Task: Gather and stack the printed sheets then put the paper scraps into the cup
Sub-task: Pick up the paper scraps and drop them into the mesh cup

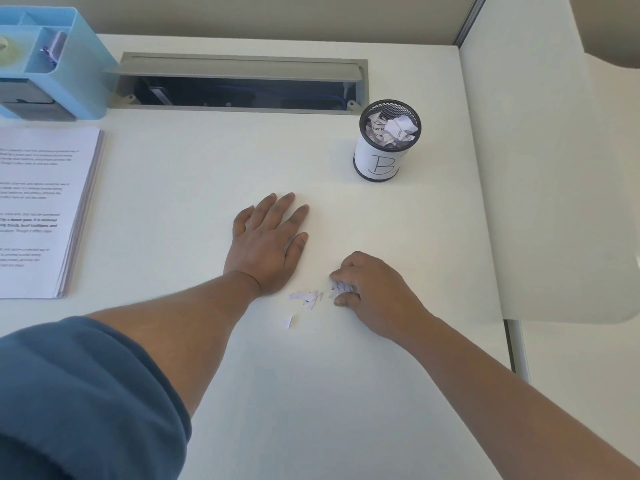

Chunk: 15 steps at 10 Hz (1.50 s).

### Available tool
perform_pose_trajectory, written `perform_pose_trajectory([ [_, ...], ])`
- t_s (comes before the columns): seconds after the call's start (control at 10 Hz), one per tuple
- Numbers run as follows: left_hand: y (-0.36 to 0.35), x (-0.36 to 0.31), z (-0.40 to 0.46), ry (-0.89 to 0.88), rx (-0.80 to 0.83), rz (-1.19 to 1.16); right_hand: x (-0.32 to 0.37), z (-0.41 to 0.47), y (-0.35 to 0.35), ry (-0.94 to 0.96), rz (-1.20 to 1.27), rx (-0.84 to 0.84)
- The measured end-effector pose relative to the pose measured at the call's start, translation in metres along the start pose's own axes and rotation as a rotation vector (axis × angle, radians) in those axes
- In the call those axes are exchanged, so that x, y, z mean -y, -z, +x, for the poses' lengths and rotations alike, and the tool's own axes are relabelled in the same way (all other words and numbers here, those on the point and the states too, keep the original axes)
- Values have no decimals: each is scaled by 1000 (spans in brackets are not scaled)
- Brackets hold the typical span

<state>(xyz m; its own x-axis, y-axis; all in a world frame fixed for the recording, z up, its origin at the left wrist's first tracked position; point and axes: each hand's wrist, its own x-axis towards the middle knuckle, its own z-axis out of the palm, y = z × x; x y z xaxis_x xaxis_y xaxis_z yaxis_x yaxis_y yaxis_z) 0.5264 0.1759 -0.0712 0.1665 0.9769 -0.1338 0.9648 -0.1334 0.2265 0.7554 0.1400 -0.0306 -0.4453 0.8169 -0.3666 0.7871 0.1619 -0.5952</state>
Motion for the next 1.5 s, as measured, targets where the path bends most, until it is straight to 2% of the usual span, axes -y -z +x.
perform_pose_trajectory([
  [0.4,0,0,0,-4,-2,0,17,5,2,64,-256,31],
  [0.5,0,0,0,-2,2,-2,15,7,3,44,-173,2],
  [0.6,1,0,0,5,5,-1,5,5,10,-74,133,-101],
  [0.7,0,0,0,3,0,-2,1,4,13,-115,204,-154],
  [0.8,0,-1,0,2,-1,-9,-1,4,15,-111,193,-206],
  [0.9,-1,0,0,2,-1,-2,-1,4,14,-73,63,-211],
  [1.0,-2,1,0,-1,-2,0,2,3,8,20,-180,-220],
  [1.1,-2,1,0,-5,-2,0,5,1,2,44,-221,-198],
  [1.5,-1,0,0,-9,-8,-5,23,-15,-18,-31,-44,-154],
])
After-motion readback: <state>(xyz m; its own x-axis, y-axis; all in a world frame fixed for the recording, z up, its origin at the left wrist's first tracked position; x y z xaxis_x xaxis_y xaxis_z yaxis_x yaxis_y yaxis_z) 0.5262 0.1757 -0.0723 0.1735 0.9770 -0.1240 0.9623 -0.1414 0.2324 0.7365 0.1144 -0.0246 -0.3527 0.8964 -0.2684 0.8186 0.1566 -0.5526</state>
